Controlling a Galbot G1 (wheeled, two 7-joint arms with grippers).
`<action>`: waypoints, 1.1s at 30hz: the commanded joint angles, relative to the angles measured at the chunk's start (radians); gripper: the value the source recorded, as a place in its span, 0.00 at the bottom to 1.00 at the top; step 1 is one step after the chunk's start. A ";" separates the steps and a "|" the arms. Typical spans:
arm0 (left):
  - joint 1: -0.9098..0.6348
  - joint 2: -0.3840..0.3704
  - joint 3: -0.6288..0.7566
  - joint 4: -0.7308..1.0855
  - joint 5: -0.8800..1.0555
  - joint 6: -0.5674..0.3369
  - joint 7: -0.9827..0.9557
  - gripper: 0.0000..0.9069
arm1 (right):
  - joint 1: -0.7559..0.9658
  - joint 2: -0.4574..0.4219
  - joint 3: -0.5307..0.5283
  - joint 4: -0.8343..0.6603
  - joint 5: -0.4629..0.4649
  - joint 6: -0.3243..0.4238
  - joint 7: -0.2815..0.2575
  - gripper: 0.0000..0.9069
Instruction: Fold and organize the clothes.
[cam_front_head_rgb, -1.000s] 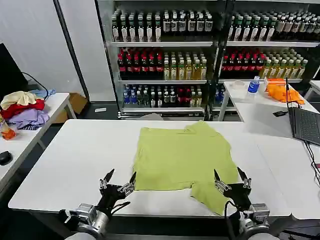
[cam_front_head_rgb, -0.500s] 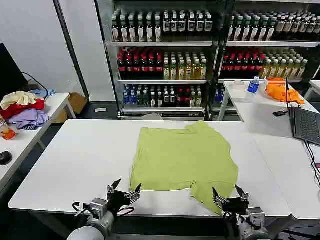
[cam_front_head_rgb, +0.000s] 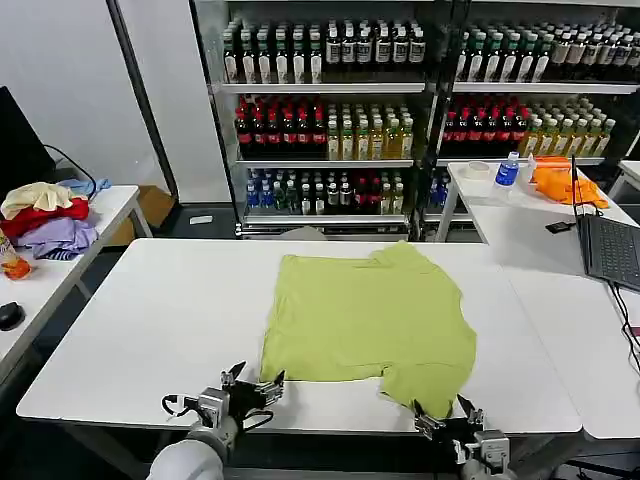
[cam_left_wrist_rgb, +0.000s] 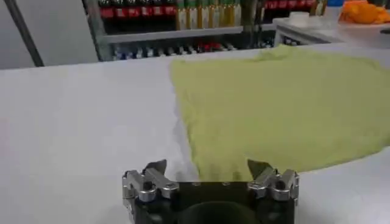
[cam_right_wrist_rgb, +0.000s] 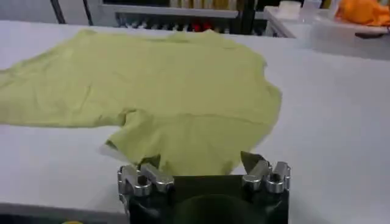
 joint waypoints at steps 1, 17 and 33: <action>-0.005 0.003 0.012 0.019 -0.001 0.005 -0.006 0.08 | -0.015 0.002 -0.020 0.001 -0.002 -0.005 0.011 0.00; 0.021 0.005 -0.004 0.005 -0.037 -0.013 0.019 0.09 | -0.030 0.008 -0.020 0.021 -0.012 0.008 0.009 0.00; 0.149 0.033 -0.142 -0.186 -0.113 -0.050 0.027 0.08 | -0.061 -0.002 0.056 0.136 -0.010 0.036 -0.015 0.00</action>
